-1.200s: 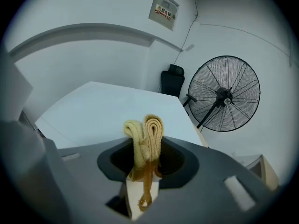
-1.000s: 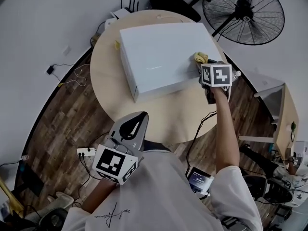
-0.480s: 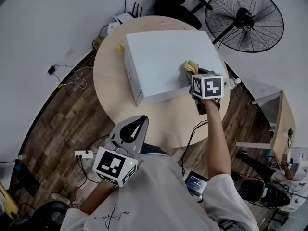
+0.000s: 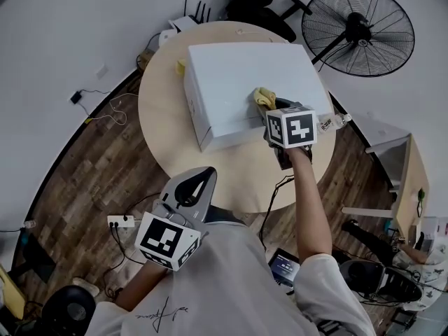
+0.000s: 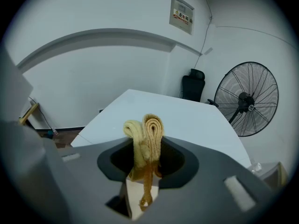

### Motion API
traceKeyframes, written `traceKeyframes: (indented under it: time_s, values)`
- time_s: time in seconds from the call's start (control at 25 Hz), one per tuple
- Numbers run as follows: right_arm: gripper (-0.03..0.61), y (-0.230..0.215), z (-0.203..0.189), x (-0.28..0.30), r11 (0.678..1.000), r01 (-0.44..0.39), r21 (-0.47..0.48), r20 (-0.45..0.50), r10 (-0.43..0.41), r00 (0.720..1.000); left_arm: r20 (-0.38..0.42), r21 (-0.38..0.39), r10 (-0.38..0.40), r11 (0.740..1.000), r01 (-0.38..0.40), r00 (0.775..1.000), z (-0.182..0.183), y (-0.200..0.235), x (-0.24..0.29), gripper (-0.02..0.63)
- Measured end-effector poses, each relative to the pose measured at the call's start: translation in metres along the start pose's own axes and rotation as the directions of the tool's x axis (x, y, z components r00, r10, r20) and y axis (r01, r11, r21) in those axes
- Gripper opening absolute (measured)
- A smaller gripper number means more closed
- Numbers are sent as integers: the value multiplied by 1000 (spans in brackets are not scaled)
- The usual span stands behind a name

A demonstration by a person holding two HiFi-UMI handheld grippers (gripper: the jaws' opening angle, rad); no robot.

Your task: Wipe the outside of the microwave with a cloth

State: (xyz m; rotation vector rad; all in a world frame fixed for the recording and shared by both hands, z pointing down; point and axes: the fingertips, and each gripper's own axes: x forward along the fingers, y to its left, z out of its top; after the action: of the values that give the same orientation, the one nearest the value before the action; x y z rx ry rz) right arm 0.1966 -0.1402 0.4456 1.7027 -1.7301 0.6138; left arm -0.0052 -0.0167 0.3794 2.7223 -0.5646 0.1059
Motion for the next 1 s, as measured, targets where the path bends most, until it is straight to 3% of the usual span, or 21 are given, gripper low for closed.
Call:
traceKeyframes:
  time_s: [0.72, 0.84, 1.0]
  values:
    - [132, 117, 20, 4, 971, -210, -114, 50, 217, 975, 1, 13, 26, 1000, -26, 1000, -5, -6, -17, -11]
    - [132, 138, 22, -2, 952, -284, -112, 68, 293, 954, 2, 12, 35, 999, -35, 999, -6, -9, -22, -11]
    - [132, 157, 32, -20, 915, -399, -64, 140, 404, 904, 26, 22, 58, 998, -58, 998, 2, -6, -29, -11]
